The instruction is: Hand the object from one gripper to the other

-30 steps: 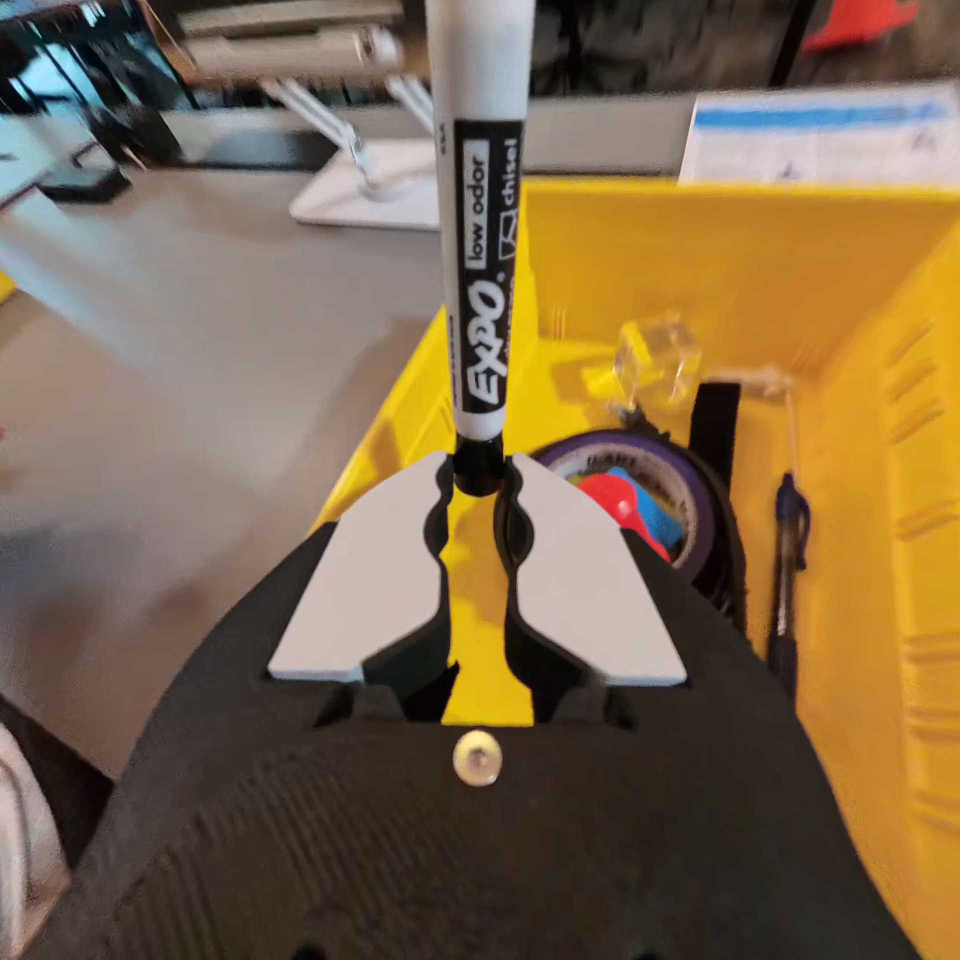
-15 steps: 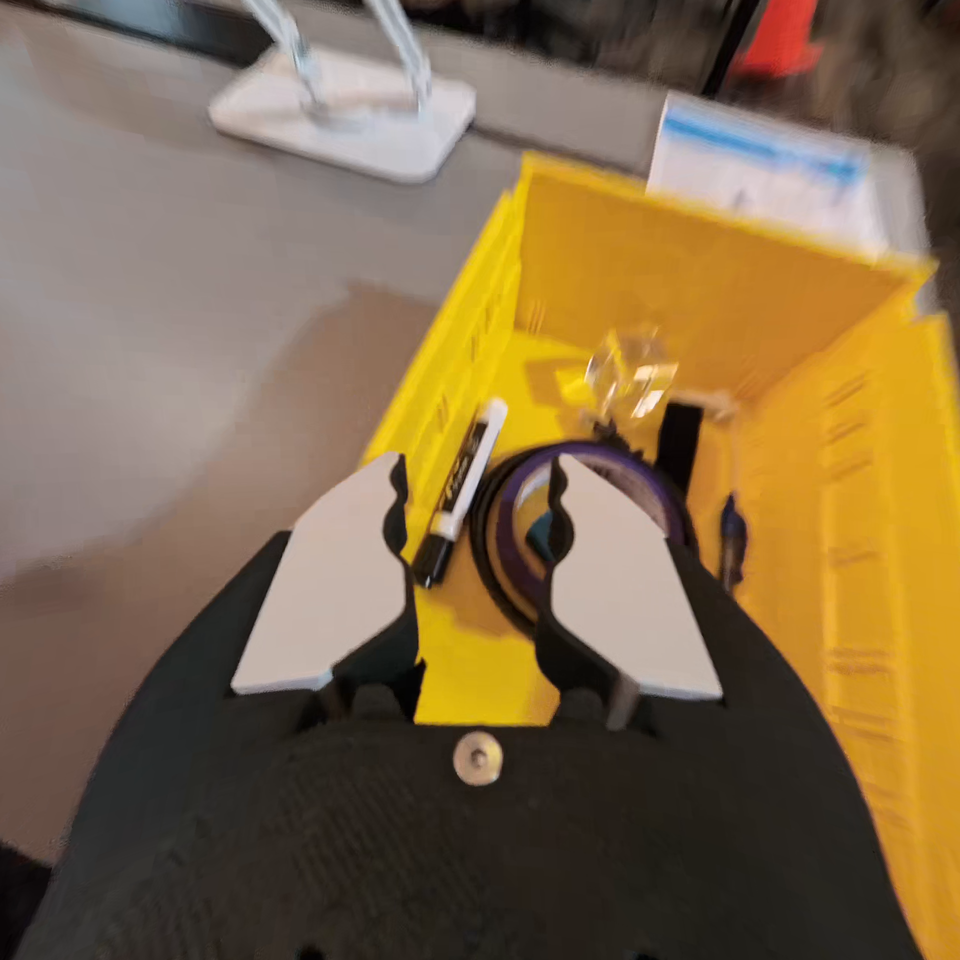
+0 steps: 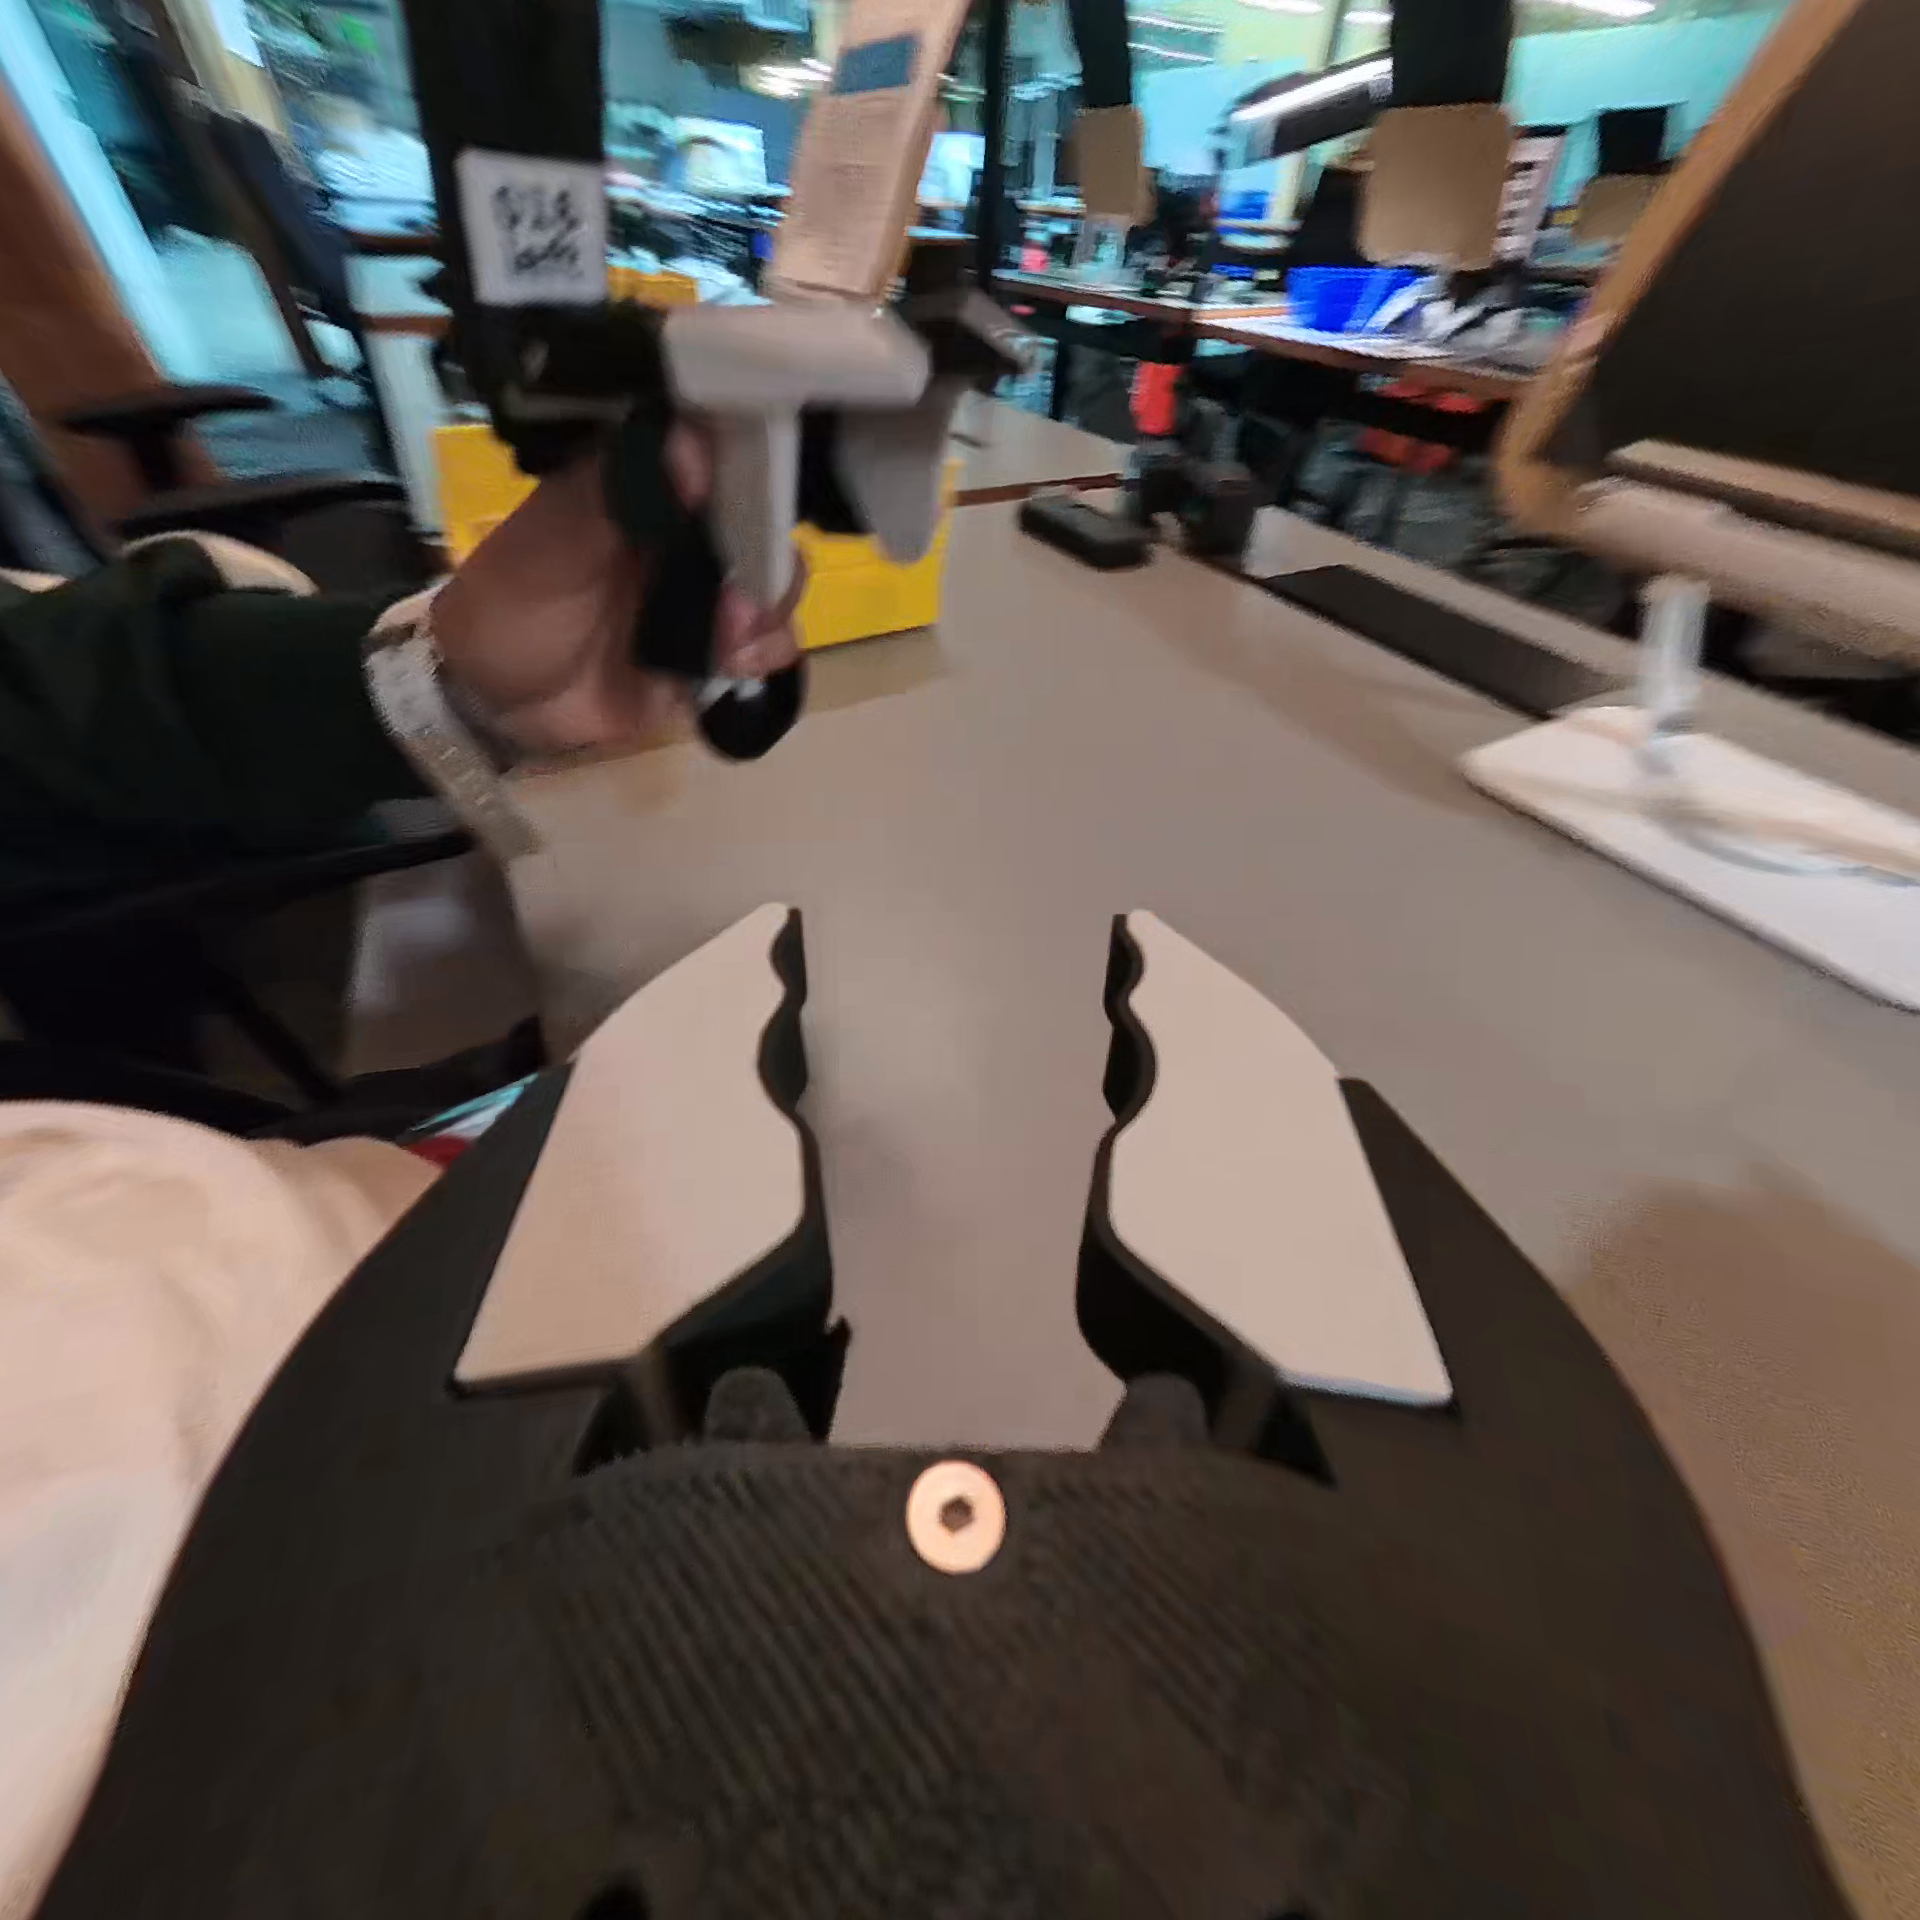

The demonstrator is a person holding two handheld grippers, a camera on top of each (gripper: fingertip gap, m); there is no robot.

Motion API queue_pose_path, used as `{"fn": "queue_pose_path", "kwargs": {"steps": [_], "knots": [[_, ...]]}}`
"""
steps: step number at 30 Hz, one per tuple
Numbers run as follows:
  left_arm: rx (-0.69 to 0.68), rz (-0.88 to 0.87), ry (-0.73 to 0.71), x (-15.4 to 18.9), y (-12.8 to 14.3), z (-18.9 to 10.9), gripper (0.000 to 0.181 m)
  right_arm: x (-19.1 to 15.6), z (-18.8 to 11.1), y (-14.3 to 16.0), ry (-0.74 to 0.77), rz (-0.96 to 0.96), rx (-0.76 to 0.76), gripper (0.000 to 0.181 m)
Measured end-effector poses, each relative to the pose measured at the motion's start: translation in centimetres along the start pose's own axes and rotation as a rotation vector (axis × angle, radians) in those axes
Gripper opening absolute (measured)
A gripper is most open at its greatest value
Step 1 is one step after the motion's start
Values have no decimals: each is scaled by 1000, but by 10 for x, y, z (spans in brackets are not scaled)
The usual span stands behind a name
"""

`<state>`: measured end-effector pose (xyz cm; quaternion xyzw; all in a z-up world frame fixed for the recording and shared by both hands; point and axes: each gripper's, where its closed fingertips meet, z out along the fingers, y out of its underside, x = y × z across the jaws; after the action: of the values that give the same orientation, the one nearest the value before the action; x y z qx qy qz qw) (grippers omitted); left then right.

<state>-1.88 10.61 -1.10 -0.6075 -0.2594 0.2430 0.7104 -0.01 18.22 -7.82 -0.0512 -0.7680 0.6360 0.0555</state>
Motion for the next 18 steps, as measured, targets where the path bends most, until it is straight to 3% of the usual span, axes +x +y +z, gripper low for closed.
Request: {"fn": "queue_pose_path", "kwargs": {"steps": [1,4,12,15,18], "knots": [[16,-7,-23,-7,-7,-6,34,-7,9,13,-43,27,-3,59],[68,-50,-80,-27,-25,-22,30,-11,24,42,-105,105,-68,59],[143,-80,-251,-82,-82,-85,27,14,10,40,-87,210,2,53],[-19,-104,-340,-115,-77,-120,31,17,9,38,-109,282,32,52],[-205,-112,-538,-160,-56,-179,31,15,11,41,-111,285,17,52]]}}
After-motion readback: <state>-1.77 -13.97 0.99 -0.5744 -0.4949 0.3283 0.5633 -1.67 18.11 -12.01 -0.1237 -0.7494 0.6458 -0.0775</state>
